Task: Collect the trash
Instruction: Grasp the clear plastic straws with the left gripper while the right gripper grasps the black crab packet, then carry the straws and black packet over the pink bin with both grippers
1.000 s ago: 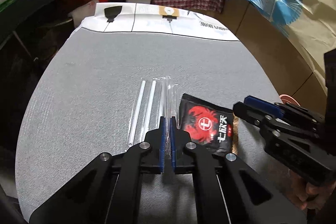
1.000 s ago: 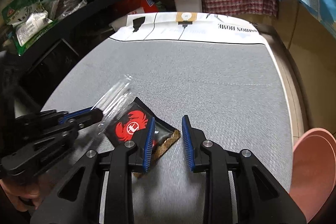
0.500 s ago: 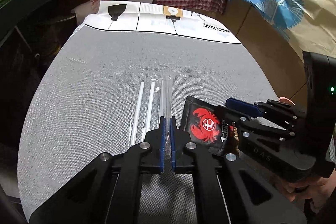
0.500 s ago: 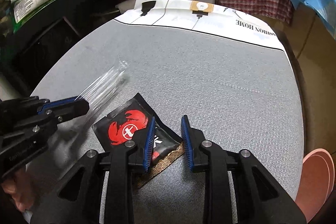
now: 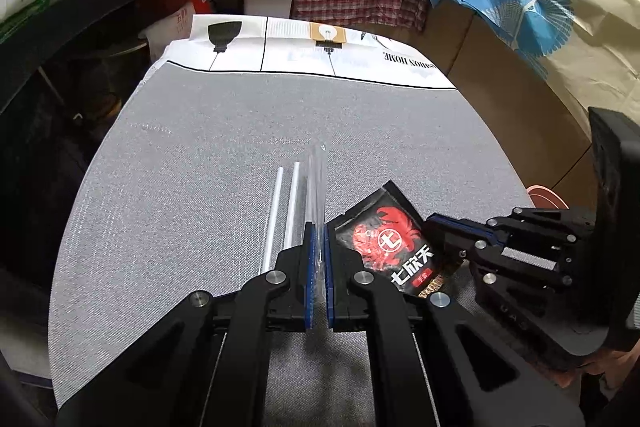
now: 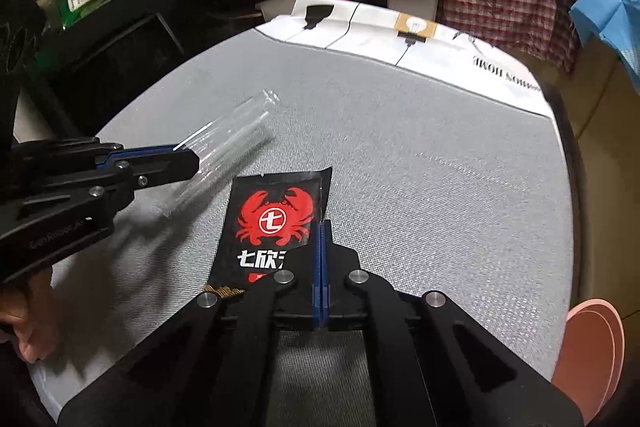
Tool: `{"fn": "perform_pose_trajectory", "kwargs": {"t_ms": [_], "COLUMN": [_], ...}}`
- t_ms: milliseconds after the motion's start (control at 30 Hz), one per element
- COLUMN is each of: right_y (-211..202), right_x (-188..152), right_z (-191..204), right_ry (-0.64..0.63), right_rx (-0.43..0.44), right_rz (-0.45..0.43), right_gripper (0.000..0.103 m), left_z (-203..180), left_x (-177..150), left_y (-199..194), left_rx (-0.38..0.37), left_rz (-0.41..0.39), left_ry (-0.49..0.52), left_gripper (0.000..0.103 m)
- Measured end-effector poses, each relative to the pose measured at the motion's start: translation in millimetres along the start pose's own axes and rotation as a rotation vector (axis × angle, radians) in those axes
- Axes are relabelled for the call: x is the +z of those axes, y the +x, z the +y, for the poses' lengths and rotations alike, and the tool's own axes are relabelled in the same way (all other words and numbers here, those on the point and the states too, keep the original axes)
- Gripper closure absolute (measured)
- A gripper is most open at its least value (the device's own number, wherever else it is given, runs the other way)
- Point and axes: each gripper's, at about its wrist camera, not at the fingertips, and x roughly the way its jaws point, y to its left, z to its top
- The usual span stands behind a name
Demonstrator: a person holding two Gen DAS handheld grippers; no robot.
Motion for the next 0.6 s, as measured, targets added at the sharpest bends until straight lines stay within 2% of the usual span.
{"fn": "perform_pose_trajectory", "kwargs": {"t_ms": [600], "right_y": [-68.6], "right_x": [-2.6], "right_z": [-3.7], "right_ry": [0.049], "right_rx": [-0.088], "right_rz": [-0.122], "right_gripper": [0.103], "left_z": [-17.0], "left_x": [-8.4], "left_y": [-38.7], "left_rx": [0.014], "left_rz": [-0.066], "left_ry": [0.049], "left_gripper": [0.099]}}
